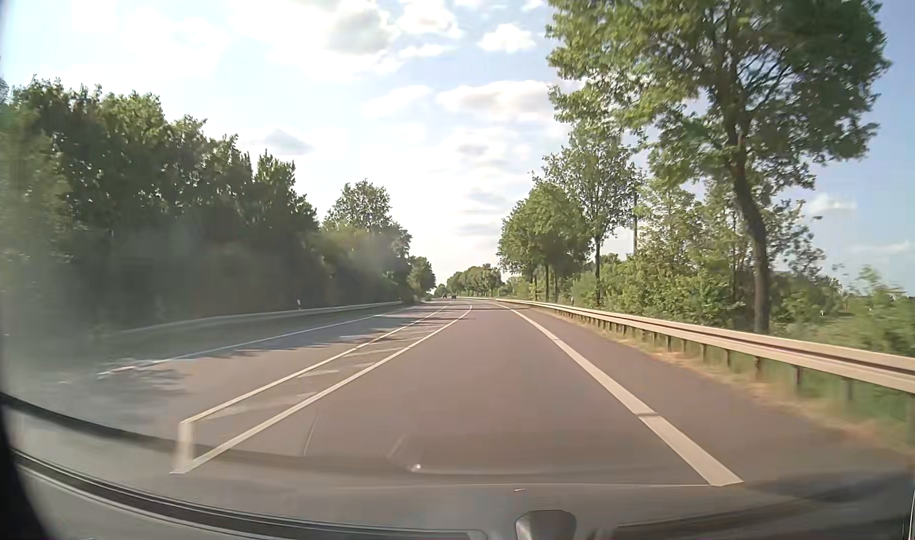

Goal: Follow the waypoints while adhering to traffic rules and regulations

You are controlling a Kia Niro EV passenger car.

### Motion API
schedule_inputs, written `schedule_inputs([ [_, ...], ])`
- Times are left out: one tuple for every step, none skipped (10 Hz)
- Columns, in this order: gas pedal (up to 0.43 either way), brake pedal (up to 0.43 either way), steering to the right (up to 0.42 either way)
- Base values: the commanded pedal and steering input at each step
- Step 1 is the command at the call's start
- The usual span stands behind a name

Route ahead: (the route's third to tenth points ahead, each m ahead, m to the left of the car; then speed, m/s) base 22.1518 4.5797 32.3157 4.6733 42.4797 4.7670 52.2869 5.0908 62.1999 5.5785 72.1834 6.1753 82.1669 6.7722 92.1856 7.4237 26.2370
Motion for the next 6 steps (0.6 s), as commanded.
schedule_inputs([
  [0.319,0.006,0.000],
  [0.319,0.006,0.000],
  [0.319,0.006,0.001],
  [0.319,0.006,0.002],
  [0.319,0.006,0.002],
  [0.319,0.006,0.002],
])
